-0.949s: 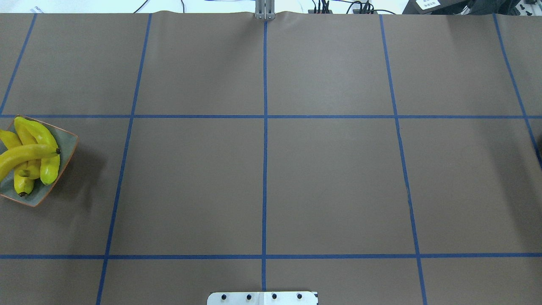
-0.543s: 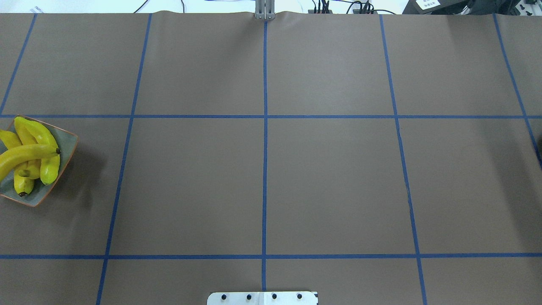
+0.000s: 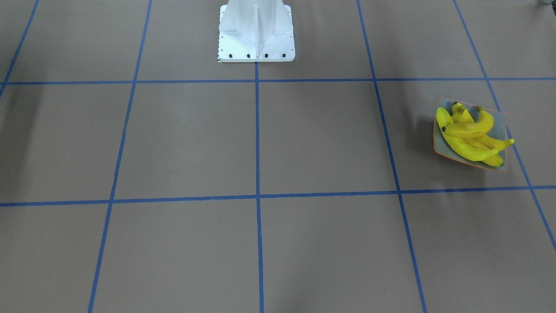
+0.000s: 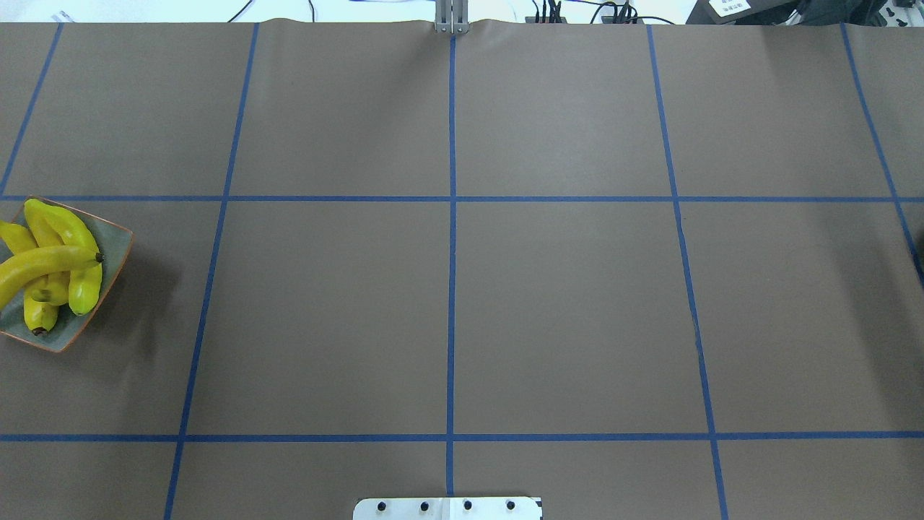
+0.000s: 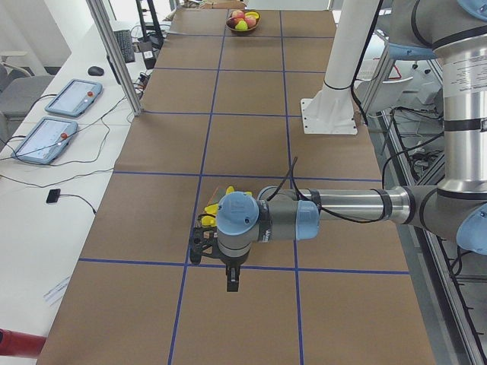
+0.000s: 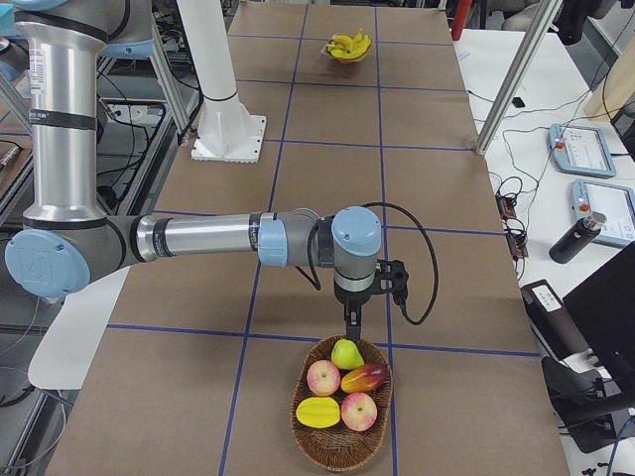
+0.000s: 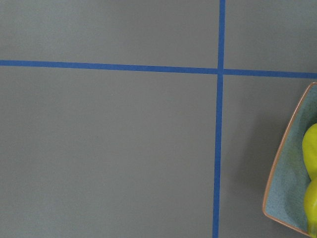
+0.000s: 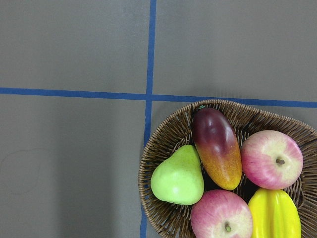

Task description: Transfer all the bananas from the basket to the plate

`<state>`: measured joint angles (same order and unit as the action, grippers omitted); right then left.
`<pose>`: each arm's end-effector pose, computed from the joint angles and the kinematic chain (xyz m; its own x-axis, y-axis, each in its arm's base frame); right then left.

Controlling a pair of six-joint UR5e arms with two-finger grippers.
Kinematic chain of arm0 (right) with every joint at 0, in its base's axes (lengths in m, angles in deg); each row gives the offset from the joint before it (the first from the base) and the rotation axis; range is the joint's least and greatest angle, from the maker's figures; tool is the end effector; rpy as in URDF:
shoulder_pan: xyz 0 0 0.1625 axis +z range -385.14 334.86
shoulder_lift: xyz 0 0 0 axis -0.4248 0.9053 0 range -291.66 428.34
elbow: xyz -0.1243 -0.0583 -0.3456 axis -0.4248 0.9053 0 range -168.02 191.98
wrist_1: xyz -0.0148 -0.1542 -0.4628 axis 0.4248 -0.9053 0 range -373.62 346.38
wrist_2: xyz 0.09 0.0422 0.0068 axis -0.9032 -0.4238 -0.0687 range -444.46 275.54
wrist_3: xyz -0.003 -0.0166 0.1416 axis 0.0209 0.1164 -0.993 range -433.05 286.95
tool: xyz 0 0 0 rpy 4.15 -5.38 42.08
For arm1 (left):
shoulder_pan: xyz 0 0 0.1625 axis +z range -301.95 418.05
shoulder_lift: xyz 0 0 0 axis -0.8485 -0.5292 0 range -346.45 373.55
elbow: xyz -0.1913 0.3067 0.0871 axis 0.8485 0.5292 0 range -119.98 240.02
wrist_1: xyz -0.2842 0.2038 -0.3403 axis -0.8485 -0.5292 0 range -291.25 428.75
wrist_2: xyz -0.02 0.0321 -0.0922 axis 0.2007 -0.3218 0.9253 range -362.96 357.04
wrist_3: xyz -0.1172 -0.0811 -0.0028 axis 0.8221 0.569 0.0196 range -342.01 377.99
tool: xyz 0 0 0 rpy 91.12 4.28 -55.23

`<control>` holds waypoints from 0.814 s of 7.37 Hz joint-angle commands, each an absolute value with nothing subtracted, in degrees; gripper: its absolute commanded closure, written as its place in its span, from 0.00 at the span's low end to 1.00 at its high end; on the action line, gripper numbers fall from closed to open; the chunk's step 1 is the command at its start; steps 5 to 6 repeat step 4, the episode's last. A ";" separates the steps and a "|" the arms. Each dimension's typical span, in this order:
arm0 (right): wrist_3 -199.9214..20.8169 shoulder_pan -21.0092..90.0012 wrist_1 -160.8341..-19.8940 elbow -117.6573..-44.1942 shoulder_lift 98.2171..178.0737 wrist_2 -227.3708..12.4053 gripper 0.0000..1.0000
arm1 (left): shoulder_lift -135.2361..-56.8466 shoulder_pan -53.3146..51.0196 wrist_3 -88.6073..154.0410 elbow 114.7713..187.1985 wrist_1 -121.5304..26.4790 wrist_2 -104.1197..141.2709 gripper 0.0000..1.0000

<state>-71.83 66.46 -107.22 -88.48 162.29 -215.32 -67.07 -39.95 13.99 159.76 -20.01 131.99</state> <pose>0.0552 -0.5444 0.5829 0.7574 -0.0334 0.6521 -0.0117 0.9978 0.0647 -0.1028 -0.4974 0.6287 0.7074 -0.0400 -0.7057 0.0901 0.9954 0.0339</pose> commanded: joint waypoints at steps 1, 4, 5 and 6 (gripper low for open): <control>-71.82 66.53 -107.22 -88.56 162.29 -215.33 0.00 | -66.87 -39.95 13.94 160.03 -20.02 131.95 0.00; -71.73 66.45 -107.22 -89.00 162.29 -215.42 0.00 | -66.16 -39.95 13.94 162.05 -19.93 131.87 0.00; -71.73 66.45 -107.22 -89.00 162.29 -215.42 0.00 | -66.16 -39.95 13.94 162.05 -19.93 131.87 0.00; -71.73 66.45 -107.22 -89.00 162.29 -215.42 0.00 | -66.16 -39.95 13.94 162.05 -19.93 131.87 0.00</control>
